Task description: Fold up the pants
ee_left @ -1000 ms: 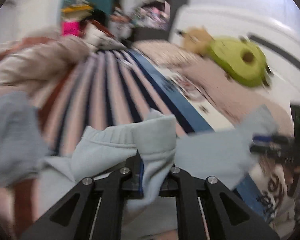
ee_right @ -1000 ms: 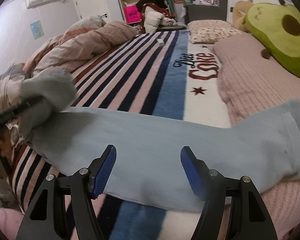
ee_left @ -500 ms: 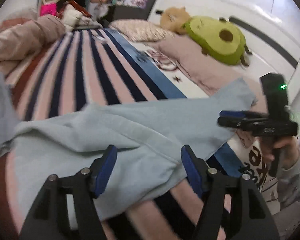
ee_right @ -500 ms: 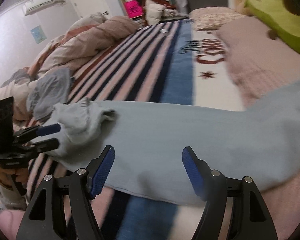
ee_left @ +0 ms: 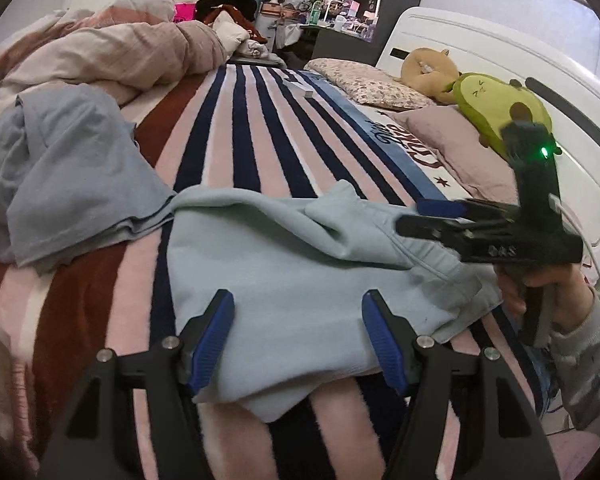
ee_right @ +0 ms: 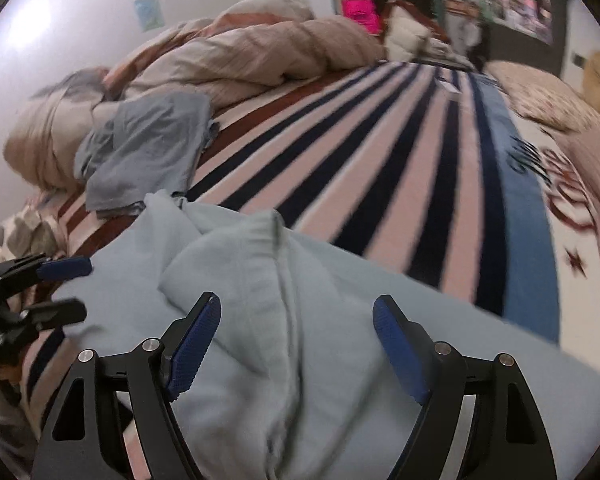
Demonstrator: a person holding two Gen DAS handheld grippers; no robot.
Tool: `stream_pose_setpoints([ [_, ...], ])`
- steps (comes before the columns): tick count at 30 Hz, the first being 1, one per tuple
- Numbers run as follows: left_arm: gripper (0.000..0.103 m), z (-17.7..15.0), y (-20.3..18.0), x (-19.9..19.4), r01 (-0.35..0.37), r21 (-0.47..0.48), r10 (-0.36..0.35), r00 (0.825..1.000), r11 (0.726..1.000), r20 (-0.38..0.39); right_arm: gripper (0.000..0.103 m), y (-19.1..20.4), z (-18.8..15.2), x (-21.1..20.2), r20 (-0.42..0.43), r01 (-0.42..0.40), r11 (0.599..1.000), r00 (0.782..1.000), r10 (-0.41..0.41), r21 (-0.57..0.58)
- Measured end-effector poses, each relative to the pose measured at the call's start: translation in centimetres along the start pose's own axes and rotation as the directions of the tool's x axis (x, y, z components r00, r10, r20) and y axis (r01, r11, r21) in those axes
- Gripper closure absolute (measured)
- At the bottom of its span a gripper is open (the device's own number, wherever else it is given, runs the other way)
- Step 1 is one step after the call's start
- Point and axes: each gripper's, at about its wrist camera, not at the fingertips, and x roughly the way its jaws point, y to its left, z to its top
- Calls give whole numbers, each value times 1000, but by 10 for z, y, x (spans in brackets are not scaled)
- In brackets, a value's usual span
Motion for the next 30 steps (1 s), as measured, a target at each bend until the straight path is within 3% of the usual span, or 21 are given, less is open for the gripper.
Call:
stream_pose_setpoints([
  [2,41,-1,3,0,6,4,-6,1000,1000,15,47,5,6,6,4,-38,999,999,38,-14],
  [7,41,7,15,-1,-13,-22,14,998,1000,65,56,12,6,15,-22,-72,996,997,71,-51],
  [12,41,15,27,6,-24,-48,29,995,999,93,55,6,-1,35,-134,-33,999,991,27,-41],
  [14,41,17,31,10,-19,-62,25,995,998,95,57,5,-3,37,-125,-37,999,992,32,-40],
  [15,41,18,32,13,-13,-67,19,995,998,93,64,7,-3,36,-119,-36,998,992,30,-48],
  [16,41,18,33,14,-10,-69,17,996,998,92,90,8,-3,34,-106,-33,998,994,27,-54],
  [17,41,18,33,15,-10,-69,16,996,998,91,99,8,-3,31,-89,-17,999,996,13,-45],
  [22,41,18,30,16,-1,-57,6,996,998,88,100,-21,-1,0,9,153,985,988,-154,82],
  [25,41,17,30,19,0,-57,4,997,998,80,99,-41,-7,-6,-50,128,977,991,-121,172],
  [27,41,17,31,21,-4,-60,9,997,998,75,92,-44,-13,-6,-100,96,977,992,-78,189],
  [28,41,16,32,21,-4,-61,9,997,998,74,81,-45,-14,-10,-98,99,975,992,-81,198],
  [29,41,16,32,21,-2,-62,7,997,998,72,59,-47,-15,-14,-93,106,971,992,-88,214],
  [30,41,16,32,22,-1,-61,6,998,998,70,48,-50,-17,-18,-89,106,966,992,-87,235],
])
